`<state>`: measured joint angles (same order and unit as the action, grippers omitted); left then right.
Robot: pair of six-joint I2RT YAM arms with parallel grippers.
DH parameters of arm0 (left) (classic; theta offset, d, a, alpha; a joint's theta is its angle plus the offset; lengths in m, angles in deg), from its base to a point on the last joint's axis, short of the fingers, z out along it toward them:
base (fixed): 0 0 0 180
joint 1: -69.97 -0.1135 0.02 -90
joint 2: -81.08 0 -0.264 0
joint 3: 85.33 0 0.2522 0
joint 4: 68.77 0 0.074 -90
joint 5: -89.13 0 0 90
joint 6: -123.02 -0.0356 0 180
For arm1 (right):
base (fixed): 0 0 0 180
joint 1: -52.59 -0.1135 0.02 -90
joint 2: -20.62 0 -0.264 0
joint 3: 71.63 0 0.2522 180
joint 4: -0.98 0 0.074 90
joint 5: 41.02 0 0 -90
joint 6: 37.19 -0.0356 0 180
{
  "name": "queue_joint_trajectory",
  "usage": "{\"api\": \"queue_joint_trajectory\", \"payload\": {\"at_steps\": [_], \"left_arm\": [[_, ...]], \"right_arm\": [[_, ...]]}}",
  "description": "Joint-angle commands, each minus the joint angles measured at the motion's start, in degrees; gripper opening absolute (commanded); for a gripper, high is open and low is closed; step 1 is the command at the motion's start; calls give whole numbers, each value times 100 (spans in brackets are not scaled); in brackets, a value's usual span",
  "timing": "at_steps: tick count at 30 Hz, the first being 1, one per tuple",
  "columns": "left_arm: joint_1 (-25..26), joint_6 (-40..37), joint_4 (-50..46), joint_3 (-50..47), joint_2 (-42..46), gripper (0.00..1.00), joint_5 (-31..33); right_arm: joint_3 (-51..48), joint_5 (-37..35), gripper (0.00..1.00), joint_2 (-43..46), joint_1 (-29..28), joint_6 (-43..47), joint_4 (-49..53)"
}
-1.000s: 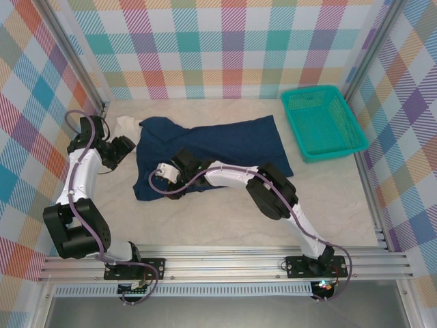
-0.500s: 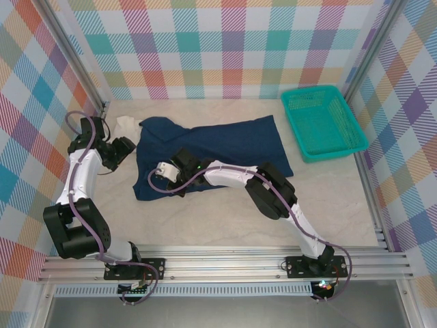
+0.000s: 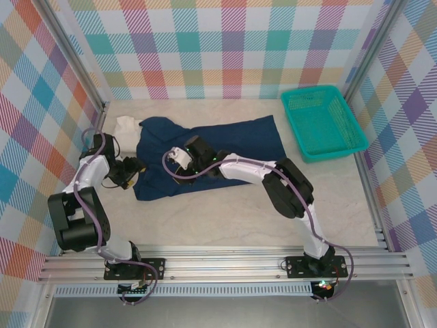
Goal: Fold the inside-out t-shirt
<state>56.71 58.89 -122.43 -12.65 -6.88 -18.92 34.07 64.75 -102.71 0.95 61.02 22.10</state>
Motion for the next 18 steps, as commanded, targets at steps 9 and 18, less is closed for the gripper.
{"api": "queue_joint_trajectory", "payload": {"at_steps": [9,18], "left_arm": [[367,-99,-27,308,-629,36,-303],[368,199,77,838,-859,3,-878]], "right_arm": [[-601,155,22,524,77,-205,-345],[-949,-38,21,814,171,-482,-355]]}}
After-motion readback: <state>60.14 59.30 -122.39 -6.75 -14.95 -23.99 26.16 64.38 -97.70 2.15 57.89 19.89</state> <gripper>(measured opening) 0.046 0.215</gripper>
